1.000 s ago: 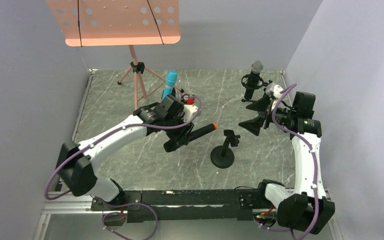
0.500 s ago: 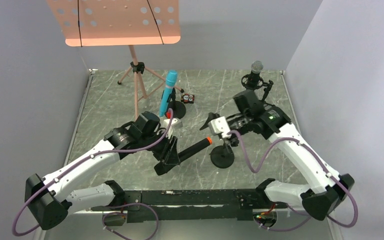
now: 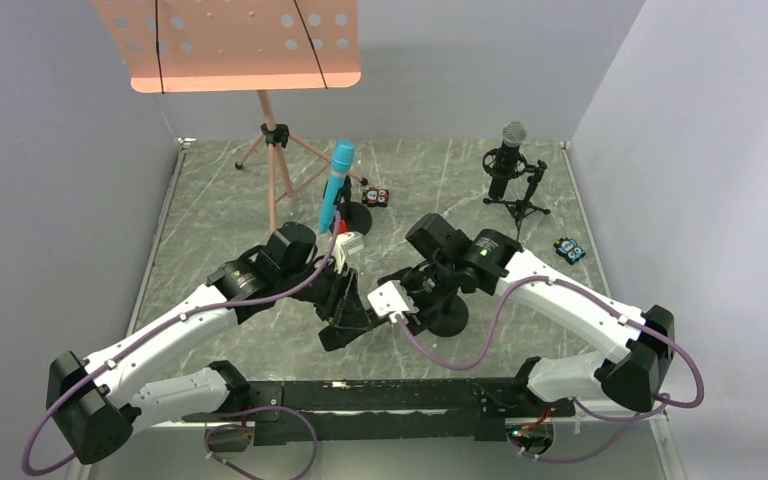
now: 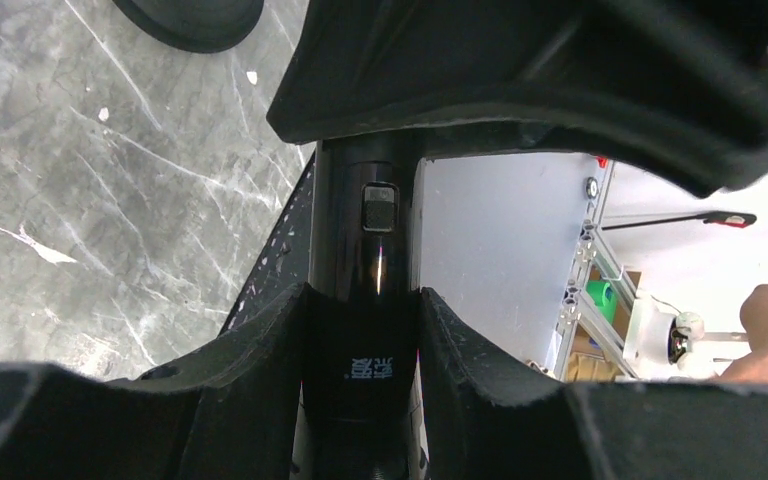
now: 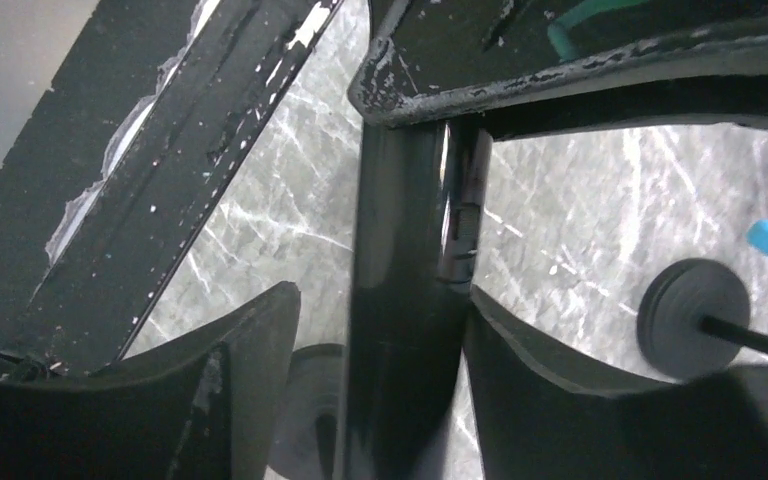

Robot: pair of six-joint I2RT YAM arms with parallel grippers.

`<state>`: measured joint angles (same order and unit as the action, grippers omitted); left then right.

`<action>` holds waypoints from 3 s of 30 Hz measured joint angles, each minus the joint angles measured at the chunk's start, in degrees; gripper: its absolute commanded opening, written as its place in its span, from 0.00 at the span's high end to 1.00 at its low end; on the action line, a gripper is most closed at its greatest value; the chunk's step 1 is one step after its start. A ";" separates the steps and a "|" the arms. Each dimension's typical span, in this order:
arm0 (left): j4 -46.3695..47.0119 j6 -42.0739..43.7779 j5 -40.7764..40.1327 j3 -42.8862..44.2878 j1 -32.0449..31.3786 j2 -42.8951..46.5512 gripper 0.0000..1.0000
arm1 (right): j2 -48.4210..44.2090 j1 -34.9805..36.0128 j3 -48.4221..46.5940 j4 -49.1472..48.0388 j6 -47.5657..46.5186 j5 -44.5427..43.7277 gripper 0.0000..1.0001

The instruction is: Attach the microphones to the stand

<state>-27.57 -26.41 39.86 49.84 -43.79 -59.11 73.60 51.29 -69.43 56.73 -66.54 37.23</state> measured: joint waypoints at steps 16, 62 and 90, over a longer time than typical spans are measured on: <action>0.63 -4.04 -7.93 -1.25 -0.02 7.08 0.10 | -1.31 -0.68 3.26 -6.01 4.83 0.26 0.88; 76.04 -4.68 -45.77 -17.35 -11.87 3.58 0.37 | -8.44 -23.10 19.30 -67.58 86.73 32.33 0.81; 33.03 7.61 -33.73 -15.23 -6.62 31.74 1.00 | -29.83 -46.05 11.10 -22.45 40.65 19.69 0.01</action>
<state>5.45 -18.81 6.13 34.61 -50.41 -27.38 43.77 5.23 -58.33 34.28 -25.89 56.93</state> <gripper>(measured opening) 0.451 0.994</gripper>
